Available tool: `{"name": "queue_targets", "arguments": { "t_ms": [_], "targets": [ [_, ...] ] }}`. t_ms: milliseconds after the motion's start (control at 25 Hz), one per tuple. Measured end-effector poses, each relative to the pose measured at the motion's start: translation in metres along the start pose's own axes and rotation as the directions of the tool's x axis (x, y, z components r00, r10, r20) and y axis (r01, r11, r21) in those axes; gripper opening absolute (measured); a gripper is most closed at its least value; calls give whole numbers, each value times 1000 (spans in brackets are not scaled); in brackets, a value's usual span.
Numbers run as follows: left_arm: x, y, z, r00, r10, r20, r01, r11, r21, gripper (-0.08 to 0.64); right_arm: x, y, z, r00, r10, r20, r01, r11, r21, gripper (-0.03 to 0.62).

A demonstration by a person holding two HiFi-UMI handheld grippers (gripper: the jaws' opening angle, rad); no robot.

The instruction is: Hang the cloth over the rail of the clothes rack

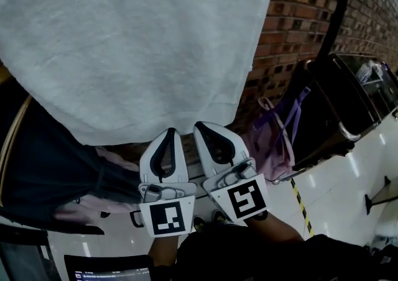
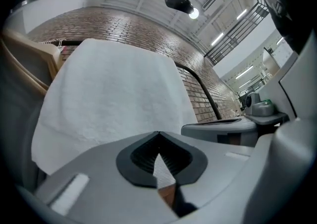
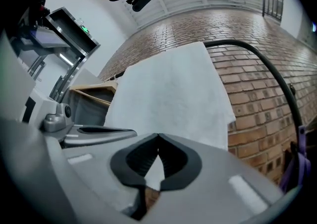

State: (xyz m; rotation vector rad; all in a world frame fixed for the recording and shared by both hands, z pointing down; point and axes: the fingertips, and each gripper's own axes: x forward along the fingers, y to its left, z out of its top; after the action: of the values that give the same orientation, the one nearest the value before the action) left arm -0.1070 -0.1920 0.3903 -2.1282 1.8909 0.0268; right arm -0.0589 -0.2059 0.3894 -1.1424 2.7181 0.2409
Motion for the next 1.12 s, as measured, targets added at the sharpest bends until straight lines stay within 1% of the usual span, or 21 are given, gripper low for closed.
{"name": "queue_targets", "arguments": {
  "t_ms": [120, 480, 720, 920, 1120],
  "targets": [
    [0, -2, -2, 1000, 0, 1, 0, 1000, -14, 3, 0, 1, -3, 1000, -10, -7, 10, 1000, -17, 5],
    [3, -6, -2, 1000, -22, 8, 22, 1000, -5, 3, 2, 0, -2, 1000, -16, -6, 16, 999, -30, 5],
    [4, -3, -4, 1000, -22, 12, 23, 1000, -19, 3, 6, 3, -2, 1000, -20, -2, 20, 999, -38, 5],
    [5, 1, -10, 999, -34, 5, 34, 999, -18, 3, 11, 7, -8, 1000, -22, -17, 22, 999, -31, 5],
    [5, 6, -13, 999, -40, 5, 40, 999, -20, 3, 16, 12, -8, 1000, -20, -14, 19, 999, -44, 5]
  ]
}}
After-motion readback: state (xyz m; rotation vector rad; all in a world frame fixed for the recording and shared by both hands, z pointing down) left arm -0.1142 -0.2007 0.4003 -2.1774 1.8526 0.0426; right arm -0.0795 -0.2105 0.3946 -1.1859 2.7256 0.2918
